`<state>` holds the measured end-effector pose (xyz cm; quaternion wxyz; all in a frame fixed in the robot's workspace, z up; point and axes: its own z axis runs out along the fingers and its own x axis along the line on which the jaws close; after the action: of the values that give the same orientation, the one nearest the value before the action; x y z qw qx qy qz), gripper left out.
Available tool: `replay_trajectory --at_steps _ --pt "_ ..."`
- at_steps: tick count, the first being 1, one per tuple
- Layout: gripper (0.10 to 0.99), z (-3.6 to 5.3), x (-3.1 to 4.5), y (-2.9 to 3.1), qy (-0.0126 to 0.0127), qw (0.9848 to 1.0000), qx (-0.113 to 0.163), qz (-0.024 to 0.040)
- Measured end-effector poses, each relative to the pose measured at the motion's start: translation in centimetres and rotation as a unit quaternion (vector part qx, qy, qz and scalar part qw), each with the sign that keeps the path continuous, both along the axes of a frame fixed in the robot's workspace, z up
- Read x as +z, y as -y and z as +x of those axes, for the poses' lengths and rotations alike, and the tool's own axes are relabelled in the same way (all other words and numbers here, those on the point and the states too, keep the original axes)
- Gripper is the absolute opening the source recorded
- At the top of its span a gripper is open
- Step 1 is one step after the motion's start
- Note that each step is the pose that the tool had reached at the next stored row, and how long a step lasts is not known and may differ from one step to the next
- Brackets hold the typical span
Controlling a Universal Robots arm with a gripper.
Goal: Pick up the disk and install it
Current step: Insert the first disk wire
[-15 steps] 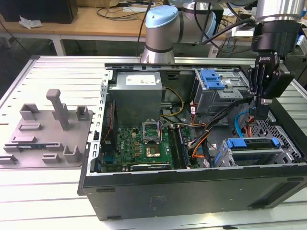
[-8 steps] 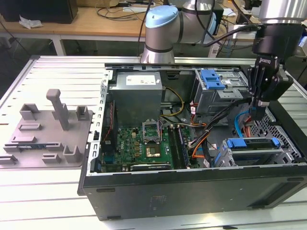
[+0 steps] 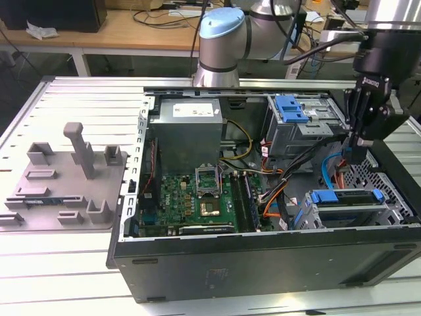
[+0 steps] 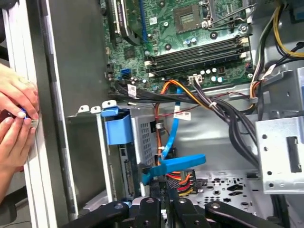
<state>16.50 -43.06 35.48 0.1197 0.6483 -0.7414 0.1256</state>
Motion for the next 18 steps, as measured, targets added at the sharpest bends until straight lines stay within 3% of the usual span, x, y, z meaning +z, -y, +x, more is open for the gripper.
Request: replay_trajectory --at_steps 4,7,12,14,18 --pt "0.169 0.0 0.46 1.48 0.0 1.0 0.0 0.0088" --pt "0.169 -0.04 0.46 2.22 0.0 0.9999 0.0 0.0151" --pt "0.169 -0.09 0.46 2.83 0.0006 0.9996 0.004 0.0291" --pt "0.169 -0.1 0.46 2.93 0.0013 0.9991 0.009 0.0421" --pt "0.169 -0.1 0.46 3.08 0.0045 0.998 0.016 0.0612"
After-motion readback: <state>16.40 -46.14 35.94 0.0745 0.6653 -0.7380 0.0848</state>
